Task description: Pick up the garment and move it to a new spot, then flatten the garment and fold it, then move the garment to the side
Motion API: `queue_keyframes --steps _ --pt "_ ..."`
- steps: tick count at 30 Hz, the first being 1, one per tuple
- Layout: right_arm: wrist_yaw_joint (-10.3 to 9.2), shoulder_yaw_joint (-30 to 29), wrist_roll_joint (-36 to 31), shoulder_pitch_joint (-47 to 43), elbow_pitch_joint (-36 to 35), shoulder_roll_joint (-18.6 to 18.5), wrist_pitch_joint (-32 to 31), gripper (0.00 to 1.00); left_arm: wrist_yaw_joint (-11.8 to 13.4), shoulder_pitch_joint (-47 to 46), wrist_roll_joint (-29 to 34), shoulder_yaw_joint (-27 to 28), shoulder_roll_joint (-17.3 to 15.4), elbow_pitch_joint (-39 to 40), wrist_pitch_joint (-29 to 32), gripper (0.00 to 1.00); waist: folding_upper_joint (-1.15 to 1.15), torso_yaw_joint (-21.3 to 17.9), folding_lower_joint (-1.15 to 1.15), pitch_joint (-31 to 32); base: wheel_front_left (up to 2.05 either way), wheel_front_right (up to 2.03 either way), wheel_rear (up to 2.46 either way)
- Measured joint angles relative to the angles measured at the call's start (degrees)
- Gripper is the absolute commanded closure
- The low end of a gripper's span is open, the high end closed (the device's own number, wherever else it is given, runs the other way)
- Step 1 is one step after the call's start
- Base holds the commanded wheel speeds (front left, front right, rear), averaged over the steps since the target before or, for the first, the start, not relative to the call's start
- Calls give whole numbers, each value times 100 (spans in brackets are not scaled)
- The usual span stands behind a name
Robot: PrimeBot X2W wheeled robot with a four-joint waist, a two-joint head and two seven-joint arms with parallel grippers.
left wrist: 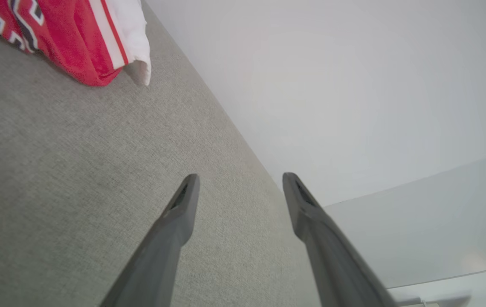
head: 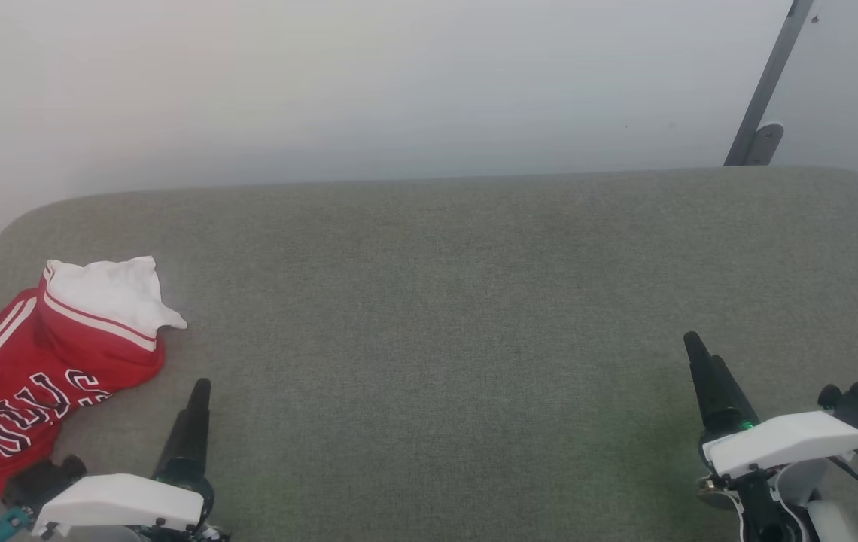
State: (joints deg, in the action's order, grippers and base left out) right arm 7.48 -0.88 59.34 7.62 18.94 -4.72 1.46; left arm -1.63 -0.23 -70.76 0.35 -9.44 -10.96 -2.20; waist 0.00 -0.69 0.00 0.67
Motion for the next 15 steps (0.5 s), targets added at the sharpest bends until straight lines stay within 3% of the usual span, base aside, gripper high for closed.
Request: queue_keyframes --steps 15 --pt "0 -5 -1583 155 132 -36 237 0 112 126 1170 -47 -300 146 -305 0 0 -38 0 35 0 0 0"
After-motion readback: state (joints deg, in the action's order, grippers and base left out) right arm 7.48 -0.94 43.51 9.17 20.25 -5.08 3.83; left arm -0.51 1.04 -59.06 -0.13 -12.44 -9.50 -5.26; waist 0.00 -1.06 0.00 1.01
